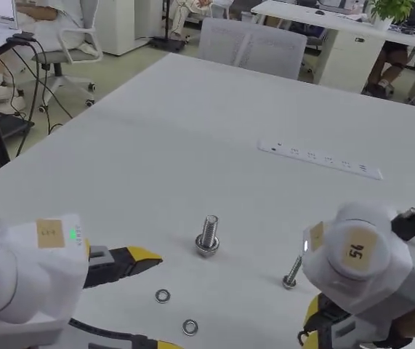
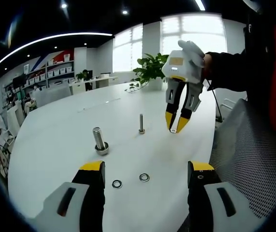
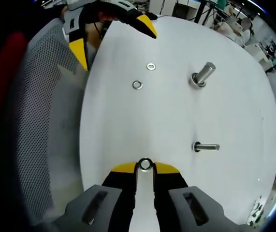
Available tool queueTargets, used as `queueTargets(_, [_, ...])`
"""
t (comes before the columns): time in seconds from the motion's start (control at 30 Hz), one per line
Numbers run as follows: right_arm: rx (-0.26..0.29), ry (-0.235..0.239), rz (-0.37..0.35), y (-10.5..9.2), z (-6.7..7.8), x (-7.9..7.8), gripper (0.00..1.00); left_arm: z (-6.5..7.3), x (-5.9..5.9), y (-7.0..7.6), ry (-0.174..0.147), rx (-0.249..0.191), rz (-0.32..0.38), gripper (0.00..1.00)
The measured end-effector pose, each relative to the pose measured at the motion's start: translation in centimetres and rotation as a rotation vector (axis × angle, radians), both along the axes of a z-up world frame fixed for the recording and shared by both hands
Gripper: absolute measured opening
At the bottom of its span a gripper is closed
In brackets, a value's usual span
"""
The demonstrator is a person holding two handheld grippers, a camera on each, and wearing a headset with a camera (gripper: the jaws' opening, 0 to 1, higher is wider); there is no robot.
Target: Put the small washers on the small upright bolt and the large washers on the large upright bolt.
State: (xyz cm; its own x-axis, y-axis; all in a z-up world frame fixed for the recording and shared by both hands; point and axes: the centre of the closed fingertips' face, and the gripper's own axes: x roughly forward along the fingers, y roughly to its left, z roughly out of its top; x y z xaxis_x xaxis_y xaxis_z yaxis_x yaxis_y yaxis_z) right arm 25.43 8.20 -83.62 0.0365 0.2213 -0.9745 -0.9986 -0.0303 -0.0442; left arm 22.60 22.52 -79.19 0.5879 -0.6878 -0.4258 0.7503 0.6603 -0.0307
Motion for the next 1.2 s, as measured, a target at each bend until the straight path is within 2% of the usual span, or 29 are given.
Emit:
queueTargets(0.33, [0.006, -0.024, -0.055, -1.3, 1.0, 1.6, 0.13, 0.0, -0.1, 0.1, 0.001, 0.004, 0.002, 0.69])
queueTargets(0.67, [0.006, -0.053, -0.077, -1.9, 2.0, 3.4, 0.13, -0.1, -0.1, 0.2, 0.003, 0.004, 0.006, 0.69])
queueTargets(1.0, [0.019, -0.094, -0.071, -1.0, 3.6, 5.9, 0.13, -0.1, 0.1, 0.1, 0.003, 0.003, 0.006, 0.69])
queueTargets(1.2, [0.037, -0.114, -0.058, 0.5, 4.5, 7.5, 0.13, -0.1, 0.1, 0.0, 0.003, 0.001, 0.007, 0.69])
